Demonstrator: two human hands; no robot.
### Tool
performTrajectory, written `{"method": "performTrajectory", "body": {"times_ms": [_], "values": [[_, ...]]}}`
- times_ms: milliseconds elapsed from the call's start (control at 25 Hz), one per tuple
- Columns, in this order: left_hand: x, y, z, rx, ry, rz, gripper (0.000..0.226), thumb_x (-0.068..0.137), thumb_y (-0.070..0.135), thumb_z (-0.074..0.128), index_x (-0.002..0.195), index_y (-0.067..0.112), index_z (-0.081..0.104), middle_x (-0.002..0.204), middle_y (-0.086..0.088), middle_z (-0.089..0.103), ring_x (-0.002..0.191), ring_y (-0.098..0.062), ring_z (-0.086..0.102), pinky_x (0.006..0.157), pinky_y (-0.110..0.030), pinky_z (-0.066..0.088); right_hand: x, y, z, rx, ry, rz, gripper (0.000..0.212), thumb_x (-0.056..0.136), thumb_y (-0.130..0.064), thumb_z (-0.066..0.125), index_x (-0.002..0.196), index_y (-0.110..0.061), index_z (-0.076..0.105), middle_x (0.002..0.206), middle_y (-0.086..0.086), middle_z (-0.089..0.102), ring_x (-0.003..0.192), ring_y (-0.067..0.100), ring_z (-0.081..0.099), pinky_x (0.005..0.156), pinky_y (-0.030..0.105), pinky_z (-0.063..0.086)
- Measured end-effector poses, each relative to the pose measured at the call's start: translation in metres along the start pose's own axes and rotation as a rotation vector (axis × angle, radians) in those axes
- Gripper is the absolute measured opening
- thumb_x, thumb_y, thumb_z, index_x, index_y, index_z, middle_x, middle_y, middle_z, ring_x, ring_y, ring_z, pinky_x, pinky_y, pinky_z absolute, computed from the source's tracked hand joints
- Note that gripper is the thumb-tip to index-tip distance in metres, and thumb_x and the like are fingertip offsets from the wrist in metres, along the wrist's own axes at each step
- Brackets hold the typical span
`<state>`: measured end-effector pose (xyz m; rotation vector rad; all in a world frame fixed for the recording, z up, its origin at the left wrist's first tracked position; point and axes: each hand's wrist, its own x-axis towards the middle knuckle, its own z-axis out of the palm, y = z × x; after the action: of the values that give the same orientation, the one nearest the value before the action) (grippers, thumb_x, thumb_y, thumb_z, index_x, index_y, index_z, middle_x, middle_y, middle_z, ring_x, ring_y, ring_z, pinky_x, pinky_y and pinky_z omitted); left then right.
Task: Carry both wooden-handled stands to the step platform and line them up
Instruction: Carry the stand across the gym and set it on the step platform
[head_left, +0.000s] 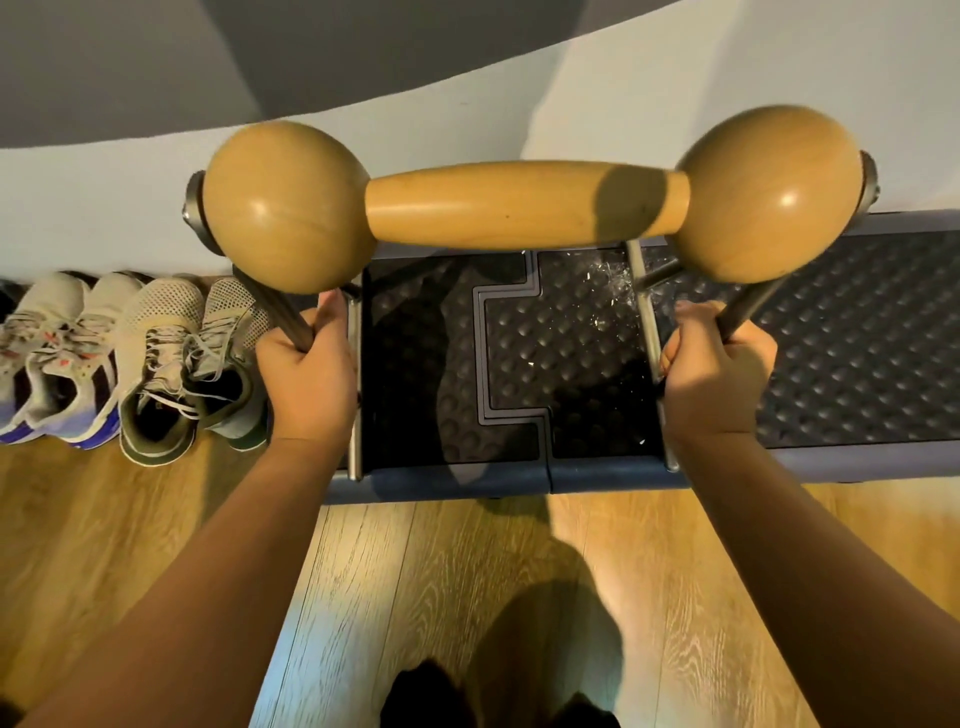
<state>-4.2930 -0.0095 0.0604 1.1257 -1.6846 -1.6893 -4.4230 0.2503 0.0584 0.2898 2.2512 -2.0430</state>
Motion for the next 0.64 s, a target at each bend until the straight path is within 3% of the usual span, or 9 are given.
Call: {"method": "performTrajectory", "body": {"times_ms": [120,240,400,640], "values": [[-0.004,0.0,-0.002,0.031,-0.016,-0.026,0.06,0.099,0.038,0.058,0.061,0.001,0.031,0.057,-0.011,0.024,0.045,-0.017,0.024,0.047,-0.028,0.024,-0.003,-0.001,-0.001,0.0,0.008,0.037,0.049,0.09,-0.023,0.059,0.066,0.013,0.037,0.062,0.023,0.033,0.063,0.03,0.03,0.057,0.049,0.023],[-0.007,0.006,-0.002,0.061,-0.044,-0.047,0.056,0.102,0.033,0.056,0.06,0.001,0.036,0.056,-0.009,0.026,0.043,-0.015,0.026,0.046,-0.026,0.026,-0.004,-0.006,0.001,-0.018,0.034,0.043,0.049,0.09,-0.02,0.059,0.063,0.013,0.034,0.061,0.035,0.025,0.062,0.032,0.028,0.058,0.049,0.021],[-0.01,0.014,-0.004,0.083,-0.078,-0.055,0.061,0.101,0.033,0.058,0.062,-0.007,0.034,0.058,-0.018,0.027,0.052,-0.021,0.026,0.051,-0.029,0.027,-0.008,-0.01,0.004,-0.055,0.078,0.028,0.053,0.091,-0.022,0.06,0.061,0.012,0.033,0.061,0.038,0.025,0.059,0.047,0.024,0.053,0.052,0.025],[-0.01,0.019,-0.011,0.108,-0.133,-0.136,0.053,0.098,0.035,0.06,0.062,0.002,0.039,0.062,-0.015,0.032,0.053,-0.019,0.028,0.054,-0.034,0.027,-0.014,-0.016,0.011,-0.09,0.156,0.093,0.05,0.088,-0.024,0.058,0.064,0.015,0.039,0.062,0.017,0.035,0.062,0.028,0.029,0.054,0.042,0.025]]}}
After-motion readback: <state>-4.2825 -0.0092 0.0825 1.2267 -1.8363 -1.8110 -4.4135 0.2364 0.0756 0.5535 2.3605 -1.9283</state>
